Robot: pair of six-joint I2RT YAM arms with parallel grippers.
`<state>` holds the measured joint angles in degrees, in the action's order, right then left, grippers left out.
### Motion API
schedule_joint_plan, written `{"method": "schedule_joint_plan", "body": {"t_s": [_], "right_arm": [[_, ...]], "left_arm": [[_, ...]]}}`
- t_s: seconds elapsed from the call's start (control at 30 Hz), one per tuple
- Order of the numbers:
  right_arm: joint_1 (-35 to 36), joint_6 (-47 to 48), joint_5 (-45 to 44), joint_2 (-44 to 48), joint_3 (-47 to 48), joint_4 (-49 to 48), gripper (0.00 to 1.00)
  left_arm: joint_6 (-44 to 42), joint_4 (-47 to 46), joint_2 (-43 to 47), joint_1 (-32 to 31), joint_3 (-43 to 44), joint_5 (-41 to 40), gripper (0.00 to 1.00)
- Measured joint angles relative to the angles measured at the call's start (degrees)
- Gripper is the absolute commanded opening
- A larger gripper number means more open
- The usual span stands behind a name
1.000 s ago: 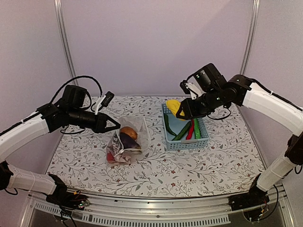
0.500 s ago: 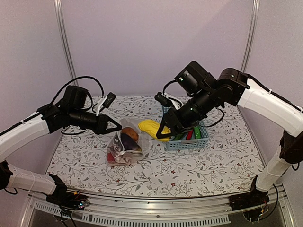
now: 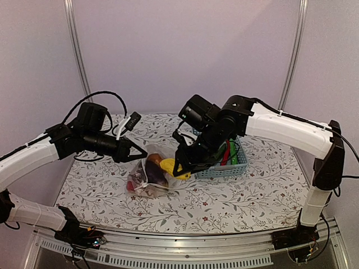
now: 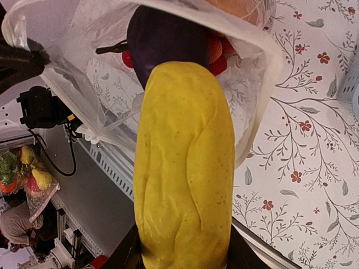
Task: Place the food in the zip-top bag and seal the zipper
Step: Place the fake fruit in the zipper food storage bag.
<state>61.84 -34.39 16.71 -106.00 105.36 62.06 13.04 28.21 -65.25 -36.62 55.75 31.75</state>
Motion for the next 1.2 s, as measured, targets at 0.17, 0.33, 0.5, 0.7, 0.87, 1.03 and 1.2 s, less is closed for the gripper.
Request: {"method": "schedule_joint_plan", "body": {"t_s": [0.17, 0.33, 0.5, 0.7, 0.87, 1.03, 1.2], "right_arm": [[0.24, -3.26, -3.28, -0.92, 0.92, -1.36, 0.41], [1.22, -5.55, -6.25, -2.34, 2.4, -2.32, 0.41], [2.51, -6.54, -8.79, -5.07, 4.44, -3.43, 0.42], [3.61, -7.19, -14.73, -6.43, 4.83, -3.8, 0.44], [4.04, -7.02, -18.1, -8.22, 7.06, -4.42, 0.45], [4.57, -6.49, -20.9, -10.34, 8.15, -4.61, 0.46], [5.09, -5.22, -23.3, -12.0, 10.05, -4.44, 0.5]], "left_arm": [[0.0, 0.0, -0.02, -0.31, 0.0, 0.28, 0.0], [0.02, 0.0, -0.15, -0.57, 0.0, 0.39, 0.0], [0.02, -0.02, -0.5, -0.68, 0.0, 0.39, 0.0], [0.0, 0.0, -0.5, -0.68, 0.0, 0.37, 0.0], [0.0, 0.0, -0.5, -0.68, 0.0, 0.35, 0.0], [-0.17, 0.0, -0.5, -0.68, 0.0, 0.17, 0.0], [-0.22, 0.0, -0.5, -0.7, 0.0, -0.04, 0.0]]}}
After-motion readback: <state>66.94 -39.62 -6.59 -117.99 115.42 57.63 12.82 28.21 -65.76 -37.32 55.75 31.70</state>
